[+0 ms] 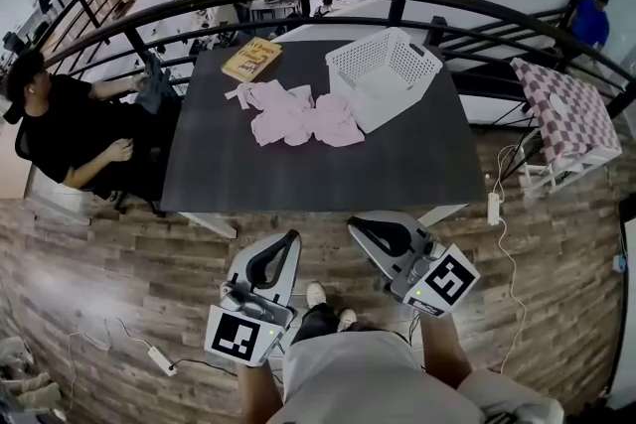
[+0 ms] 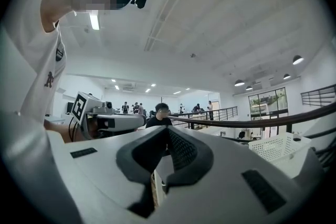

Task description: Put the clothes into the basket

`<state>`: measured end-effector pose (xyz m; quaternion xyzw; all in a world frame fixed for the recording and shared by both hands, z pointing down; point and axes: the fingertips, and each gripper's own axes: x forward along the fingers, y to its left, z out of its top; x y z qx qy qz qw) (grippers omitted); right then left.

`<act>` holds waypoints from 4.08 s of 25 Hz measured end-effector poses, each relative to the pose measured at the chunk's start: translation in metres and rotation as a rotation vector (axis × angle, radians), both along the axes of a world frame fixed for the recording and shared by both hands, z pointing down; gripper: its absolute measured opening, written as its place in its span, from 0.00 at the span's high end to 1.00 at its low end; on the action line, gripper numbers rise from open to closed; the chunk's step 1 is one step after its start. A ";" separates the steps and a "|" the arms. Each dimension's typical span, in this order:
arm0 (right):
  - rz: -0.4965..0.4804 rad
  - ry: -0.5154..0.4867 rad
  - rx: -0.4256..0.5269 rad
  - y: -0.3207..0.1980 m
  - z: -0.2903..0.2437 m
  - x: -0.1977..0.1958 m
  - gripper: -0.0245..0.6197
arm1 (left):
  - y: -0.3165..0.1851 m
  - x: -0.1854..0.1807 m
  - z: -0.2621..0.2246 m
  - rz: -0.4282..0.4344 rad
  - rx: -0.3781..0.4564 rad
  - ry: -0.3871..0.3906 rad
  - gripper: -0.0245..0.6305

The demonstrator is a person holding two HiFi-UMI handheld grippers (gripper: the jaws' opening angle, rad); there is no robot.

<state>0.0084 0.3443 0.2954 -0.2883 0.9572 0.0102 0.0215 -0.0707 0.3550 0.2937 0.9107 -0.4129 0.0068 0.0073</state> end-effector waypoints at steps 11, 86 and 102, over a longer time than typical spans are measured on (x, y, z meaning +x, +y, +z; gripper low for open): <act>0.041 0.021 -0.009 -0.048 0.003 -0.031 0.94 | -0.050 -0.028 0.005 0.058 -0.007 0.001 0.96; 0.015 0.059 -0.096 -0.376 0.052 -0.046 0.94 | -0.381 -0.029 0.052 0.073 -0.082 -0.020 0.96; 0.067 0.314 -0.136 -0.414 0.096 -0.070 0.94 | -0.421 -0.047 0.091 0.130 -0.154 -0.011 0.96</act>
